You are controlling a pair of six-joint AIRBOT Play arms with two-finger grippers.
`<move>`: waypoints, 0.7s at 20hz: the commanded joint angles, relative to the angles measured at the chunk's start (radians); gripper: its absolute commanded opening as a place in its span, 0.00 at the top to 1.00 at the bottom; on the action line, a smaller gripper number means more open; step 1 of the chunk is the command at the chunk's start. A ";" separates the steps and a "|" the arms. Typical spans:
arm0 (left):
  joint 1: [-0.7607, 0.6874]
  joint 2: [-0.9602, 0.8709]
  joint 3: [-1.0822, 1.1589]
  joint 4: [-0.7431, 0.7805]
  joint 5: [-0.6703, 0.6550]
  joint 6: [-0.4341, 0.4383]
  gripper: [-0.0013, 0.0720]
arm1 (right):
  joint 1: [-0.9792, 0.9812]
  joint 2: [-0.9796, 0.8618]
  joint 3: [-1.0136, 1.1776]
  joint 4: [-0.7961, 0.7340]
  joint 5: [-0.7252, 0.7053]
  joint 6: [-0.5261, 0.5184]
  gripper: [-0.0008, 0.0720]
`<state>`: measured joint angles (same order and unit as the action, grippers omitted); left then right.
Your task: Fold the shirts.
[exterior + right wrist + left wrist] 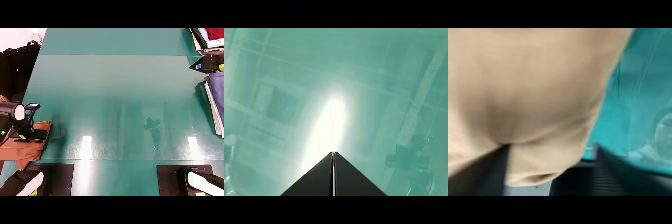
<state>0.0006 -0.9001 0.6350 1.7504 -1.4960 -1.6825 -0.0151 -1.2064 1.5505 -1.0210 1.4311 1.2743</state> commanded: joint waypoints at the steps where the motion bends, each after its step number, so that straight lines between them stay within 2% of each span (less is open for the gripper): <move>1: 0.001 0.001 -0.031 -0.004 0.011 -0.037 0.96 | 0.001 0.000 0.000 0.000 -0.010 0.000 0.96; 2: 0.001 0.001 -0.016 -0.004 0.008 -0.037 0.93 | 0.001 0.000 0.000 0.000 -0.011 0.000 0.96; 5: 0.001 0.002 0.132 -0.008 -0.020 -0.026 0.95 | 0.001 0.000 0.000 0.000 -0.011 0.000 0.96; 9: -0.010 0.003 0.546 -0.053 -0.032 -0.012 0.95 | 0.001 0.000 0.000 0.001 -0.017 0.000 0.96; 14: -0.183 -0.002 0.995 -0.076 -0.018 -0.011 0.96 | 0.001 0.001 0.000 0.008 -0.047 0.000 0.96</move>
<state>-0.1005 -0.8986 1.4094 1.6993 -1.5295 -1.6978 -0.0151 -1.2064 1.5505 -1.0168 1.4048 1.2743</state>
